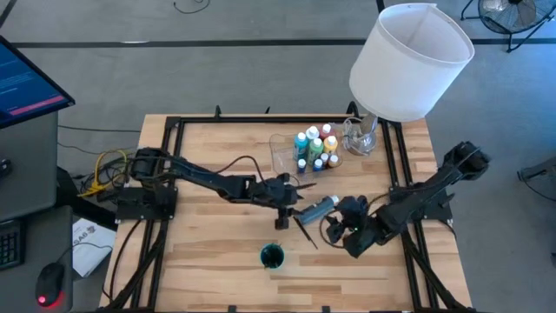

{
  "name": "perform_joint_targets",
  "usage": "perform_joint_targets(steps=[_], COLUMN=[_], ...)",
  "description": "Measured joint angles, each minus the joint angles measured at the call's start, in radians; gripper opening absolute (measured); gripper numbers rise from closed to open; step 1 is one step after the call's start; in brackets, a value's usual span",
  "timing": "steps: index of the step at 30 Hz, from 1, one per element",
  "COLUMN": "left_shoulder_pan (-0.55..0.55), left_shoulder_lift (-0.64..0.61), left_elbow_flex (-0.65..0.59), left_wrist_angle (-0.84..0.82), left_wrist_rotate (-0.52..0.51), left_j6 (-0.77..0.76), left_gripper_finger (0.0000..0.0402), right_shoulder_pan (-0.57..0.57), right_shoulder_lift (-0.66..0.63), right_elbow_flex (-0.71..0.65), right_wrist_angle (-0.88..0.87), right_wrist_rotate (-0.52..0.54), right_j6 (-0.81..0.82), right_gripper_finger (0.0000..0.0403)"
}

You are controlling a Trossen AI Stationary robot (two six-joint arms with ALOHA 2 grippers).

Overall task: Pick & Place Paint Supplies
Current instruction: Put the big black paint bottle into the transparent bin

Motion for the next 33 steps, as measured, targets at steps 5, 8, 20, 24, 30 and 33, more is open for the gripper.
perform_joint_targets(steps=[5,8,20,24,30,33], left_shoulder_pan=[-0.009,-0.013,-0.016,-0.012,-0.010,-0.010], left_shoulder_lift=[0.015,0.015,0.015,0.015,0.015,0.015], left_elbow_flex=[0.028,0.028,0.027,0.027,0.027,0.027], left_wrist_angle=[0.001,-0.003,-0.049,-0.049,-0.052,-0.053], left_wrist_rotate=[0.003,0.009,0.009,0.009,0.010,0.009], left_j6=[0.000,0.000,0.041,0.041,0.041,0.041], left_gripper_finger=[0.0144,0.0144,0.0144,0.0144,0.0144,0.0144], right_shoulder_pan=[-0.071,-0.109,-0.119,-0.136,-0.193,-0.238], right_shoulder_lift=[0.084,0.100,0.113,0.113,0.179,0.227], right_elbow_flex=[-0.004,-0.004,-0.011,-0.039,-0.052,-0.053], right_wrist_angle=[0.056,0.114,0.242,0.269,0.343,0.403], right_wrist_rotate=[-0.085,-0.168,-0.319,-0.356,-0.387,-0.445], right_j6=[-0.043,-0.097,-0.181,-0.172,-0.216,-0.265], right_gripper_finger=[0.0230,0.0230,0.0230,0.0230,0.0230,0.0230])
